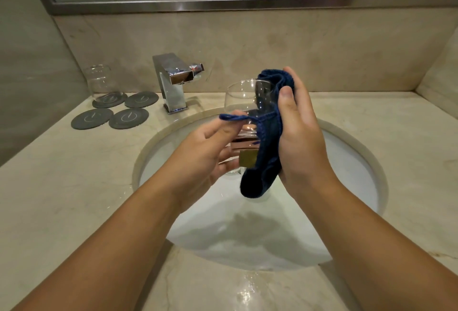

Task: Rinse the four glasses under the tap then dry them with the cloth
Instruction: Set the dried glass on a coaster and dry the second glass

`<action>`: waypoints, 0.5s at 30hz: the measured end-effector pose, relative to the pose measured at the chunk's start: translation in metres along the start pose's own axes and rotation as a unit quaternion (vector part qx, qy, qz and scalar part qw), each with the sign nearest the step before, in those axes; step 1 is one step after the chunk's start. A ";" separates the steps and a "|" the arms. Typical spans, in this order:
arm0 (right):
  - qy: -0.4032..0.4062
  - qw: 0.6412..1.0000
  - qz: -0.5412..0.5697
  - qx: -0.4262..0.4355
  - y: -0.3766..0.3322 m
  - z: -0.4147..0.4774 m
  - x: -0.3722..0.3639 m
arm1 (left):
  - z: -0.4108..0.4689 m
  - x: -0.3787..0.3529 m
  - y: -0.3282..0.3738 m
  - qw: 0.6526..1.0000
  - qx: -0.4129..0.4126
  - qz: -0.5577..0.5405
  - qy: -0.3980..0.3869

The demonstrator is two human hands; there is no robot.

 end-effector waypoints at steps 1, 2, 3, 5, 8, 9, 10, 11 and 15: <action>0.001 1.000 -0.004 -0.002 0.001 0.000 0.000 | 0.001 0.001 -0.001 1.000 0.002 0.007 0.001; 0.002 1.000 -0.010 -0.002 0.001 0.000 0.000 | 0.002 0.003 -0.002 1.000 -0.001 0.026 0.007; 0.005 1.000 -0.013 -0.002 0.000 -0.001 0.001 | 0.004 0.005 -0.001 0.999 -0.010 0.047 0.020; 0.008 1.000 -0.019 0.003 -0.002 -0.002 0.003 | 0.007 0.012 0.001 0.995 -0.037 0.073 0.059; 0.006 0.999 -0.043 0.023 -0.009 -0.004 0.003 | 0.006 0.018 0.007 0.989 -0.069 0.075 0.108; 0.004 0.998 -0.051 0.028 -0.010 -0.005 0.002 | 0.005 0.016 0.009 0.988 -0.073 0.080 0.108; 0.002 0.998 -0.056 0.033 -0.010 -0.005 0.002 | 0.005 0.014 0.009 0.988 -0.076 0.086 0.102; 0.000 0.997 -0.061 0.037 -0.011 -0.006 0.002 | 0.005 0.011 0.010 0.989 -0.077 0.088 0.094; -0.011 0.996 -0.070 0.050 -0.011 -0.007 -0.002 | 0.003 0.009 0.011 0.987 -0.071 0.112 0.095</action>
Point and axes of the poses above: each hand's wrist, its own z-axis towards the middle knuckle, its own x-axis out of the back of the hand, y = z × x, the point moved 9 cm from there along z, towards the middle knuckle, and after that the axes turned 9 degrees about -x, right-handed, at the moved point
